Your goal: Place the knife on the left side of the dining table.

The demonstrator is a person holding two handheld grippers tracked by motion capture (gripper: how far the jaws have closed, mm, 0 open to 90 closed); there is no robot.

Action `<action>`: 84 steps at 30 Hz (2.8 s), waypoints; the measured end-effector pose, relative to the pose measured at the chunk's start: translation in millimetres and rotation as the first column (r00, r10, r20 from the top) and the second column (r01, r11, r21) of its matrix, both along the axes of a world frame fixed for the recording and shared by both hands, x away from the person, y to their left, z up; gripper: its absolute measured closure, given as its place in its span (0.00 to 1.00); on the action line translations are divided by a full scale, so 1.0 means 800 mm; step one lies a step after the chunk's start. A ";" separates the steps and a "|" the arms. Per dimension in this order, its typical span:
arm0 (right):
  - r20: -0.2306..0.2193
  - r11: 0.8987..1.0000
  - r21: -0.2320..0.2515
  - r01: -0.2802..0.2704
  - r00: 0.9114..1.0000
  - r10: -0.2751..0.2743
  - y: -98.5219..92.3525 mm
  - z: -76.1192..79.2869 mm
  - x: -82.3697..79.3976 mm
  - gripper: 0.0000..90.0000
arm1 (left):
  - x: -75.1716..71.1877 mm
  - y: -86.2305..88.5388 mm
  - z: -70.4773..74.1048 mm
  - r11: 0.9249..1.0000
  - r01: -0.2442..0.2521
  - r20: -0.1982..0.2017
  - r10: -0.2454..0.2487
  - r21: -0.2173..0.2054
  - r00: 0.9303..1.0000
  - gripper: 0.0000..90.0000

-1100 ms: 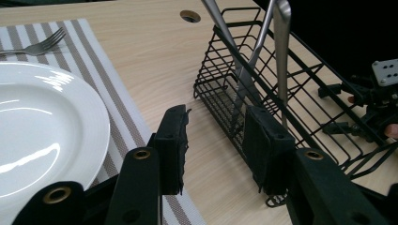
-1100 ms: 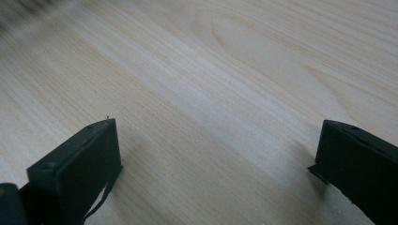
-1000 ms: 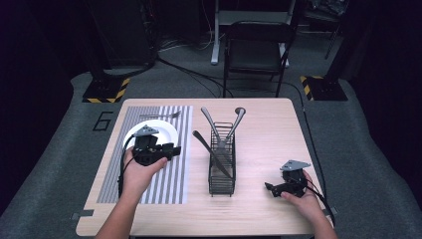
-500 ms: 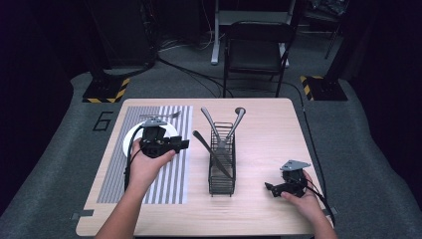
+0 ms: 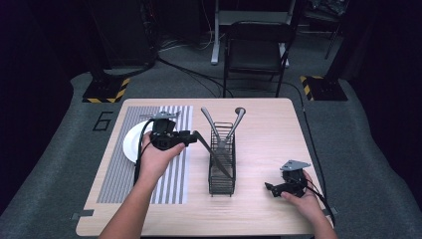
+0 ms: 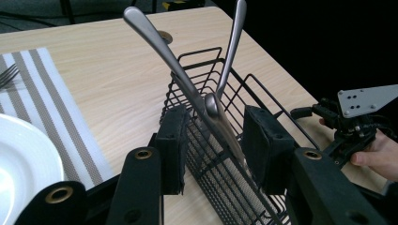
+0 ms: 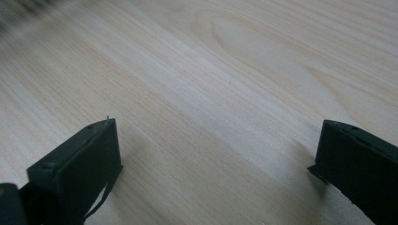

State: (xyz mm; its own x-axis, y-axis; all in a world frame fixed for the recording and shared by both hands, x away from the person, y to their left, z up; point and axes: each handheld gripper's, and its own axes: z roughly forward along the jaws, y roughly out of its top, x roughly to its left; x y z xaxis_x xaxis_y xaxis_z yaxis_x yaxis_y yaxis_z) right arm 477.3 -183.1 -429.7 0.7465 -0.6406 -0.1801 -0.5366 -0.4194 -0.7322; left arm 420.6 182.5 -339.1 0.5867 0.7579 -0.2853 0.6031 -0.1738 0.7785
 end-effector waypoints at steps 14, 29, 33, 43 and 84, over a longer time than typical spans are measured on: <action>0.000 1.000 0.000 0.000 1.000 0.000 0.000 0.000 0.000 0.00 | 0.016 -0.017 -0.015 1.000 -0.004 -0.001 0.004 -0.024 1.000 0.73; 0.000 1.000 0.000 0.000 1.000 0.000 0.000 0.000 0.000 0.00 | 0.017 -0.018 -0.020 0.999 -0.013 0.004 0.013 -0.045 1.000 0.84; 0.000 1.000 0.000 -0.001 1.000 0.001 0.000 0.000 0.000 0.00 | 0.015 -0.018 -0.018 0.999 -0.008 0.000 0.008 -0.046 1.000 0.85; 0.002 1.000 0.001 0.002 1.000 -0.002 0.000 0.000 0.000 0.00 | 0.003 -0.018 -0.013 0.995 0.037 0.005 -0.037 -0.094 0.999 0.89; 0.000 1.000 -0.001 -0.004 1.000 0.004 0.000 0.000 -0.001 0.00 | -0.025 -0.034 0.043 0.991 0.118 0.094 -0.112 -0.067 0.989 0.93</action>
